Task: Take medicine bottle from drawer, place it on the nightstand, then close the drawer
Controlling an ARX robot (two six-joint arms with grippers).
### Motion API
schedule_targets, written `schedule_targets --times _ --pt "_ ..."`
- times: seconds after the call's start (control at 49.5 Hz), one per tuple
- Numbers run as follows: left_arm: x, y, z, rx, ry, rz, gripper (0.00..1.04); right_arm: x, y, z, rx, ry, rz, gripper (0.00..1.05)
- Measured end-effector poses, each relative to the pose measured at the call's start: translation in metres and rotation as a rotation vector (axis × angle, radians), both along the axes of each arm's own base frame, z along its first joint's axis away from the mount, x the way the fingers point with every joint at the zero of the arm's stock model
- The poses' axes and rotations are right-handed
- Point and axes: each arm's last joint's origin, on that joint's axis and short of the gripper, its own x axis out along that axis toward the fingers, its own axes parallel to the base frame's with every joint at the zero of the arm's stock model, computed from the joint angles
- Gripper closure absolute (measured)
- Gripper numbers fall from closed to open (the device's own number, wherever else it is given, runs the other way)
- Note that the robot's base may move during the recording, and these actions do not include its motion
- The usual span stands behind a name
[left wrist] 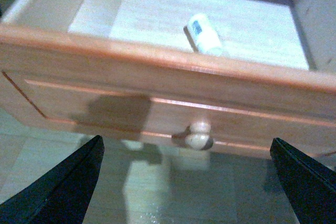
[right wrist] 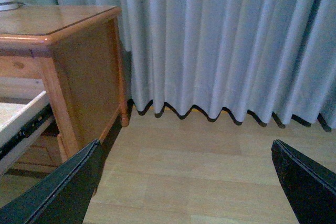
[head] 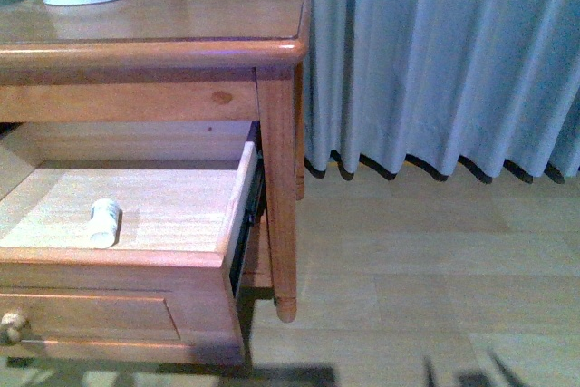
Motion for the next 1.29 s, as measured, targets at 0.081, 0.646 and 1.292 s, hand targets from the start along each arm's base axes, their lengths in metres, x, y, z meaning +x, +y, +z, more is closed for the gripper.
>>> schedule_targets --times 0.081,0.646,1.292 --pt "-0.004 0.005 0.034 -0.013 -0.048 0.000 0.06 0.000 0.000 0.000 0.000 0.000 0.000 0.07" --pt "-0.085 -0.026 0.122 0.091 -0.439 0.098 0.49 0.000 0.000 0.000 0.000 0.000 0.000 0.07" --pt "-0.085 -0.031 0.066 0.095 -0.425 0.056 1.01 0.000 0.000 0.000 0.000 0.001 0.002 0.07"
